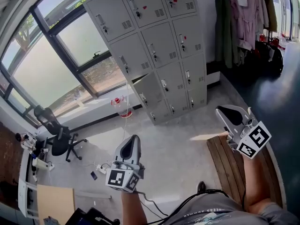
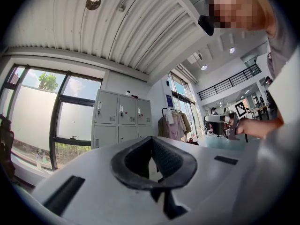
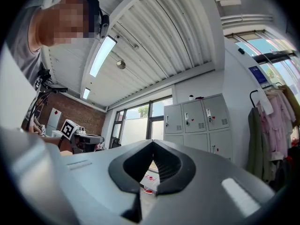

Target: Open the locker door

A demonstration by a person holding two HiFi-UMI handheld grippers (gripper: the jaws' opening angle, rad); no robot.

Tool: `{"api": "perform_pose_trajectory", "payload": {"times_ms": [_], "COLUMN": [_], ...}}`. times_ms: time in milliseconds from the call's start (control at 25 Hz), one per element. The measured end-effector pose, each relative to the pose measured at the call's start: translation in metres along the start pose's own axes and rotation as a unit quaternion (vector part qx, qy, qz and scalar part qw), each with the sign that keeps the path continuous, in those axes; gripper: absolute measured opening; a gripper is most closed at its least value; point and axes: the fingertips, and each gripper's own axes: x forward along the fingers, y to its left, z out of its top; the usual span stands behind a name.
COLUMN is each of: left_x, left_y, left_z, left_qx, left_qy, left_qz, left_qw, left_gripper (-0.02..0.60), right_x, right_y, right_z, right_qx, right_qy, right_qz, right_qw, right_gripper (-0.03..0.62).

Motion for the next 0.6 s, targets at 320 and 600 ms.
{"api": "perform_pose_trajectory", "payload": {"times_ms": [320,600], "left_x": [0.070,0.111], "left_y": [0.040,0.087], "left_z": [-0.015,-0.023], "left_qx": [0.001,0.003], "left_qy": [-0.003,0.005], "left_qz": [0.019,0.032], "left_qw": [0.9998,0.9995], "left_gripper": [0.006,0.006], "right_x": [0.073,0.138], "right_y": [-0.060,-0.085], "right_z": [-0.020,-0.033], "right_qx": [0.000,0.006], "right_qy": [-0.002,0.000], "right_qz": [0.022,0.043], "right_qw": [1.000,0.999], "right_gripper": [-0.005,-0.005]}}
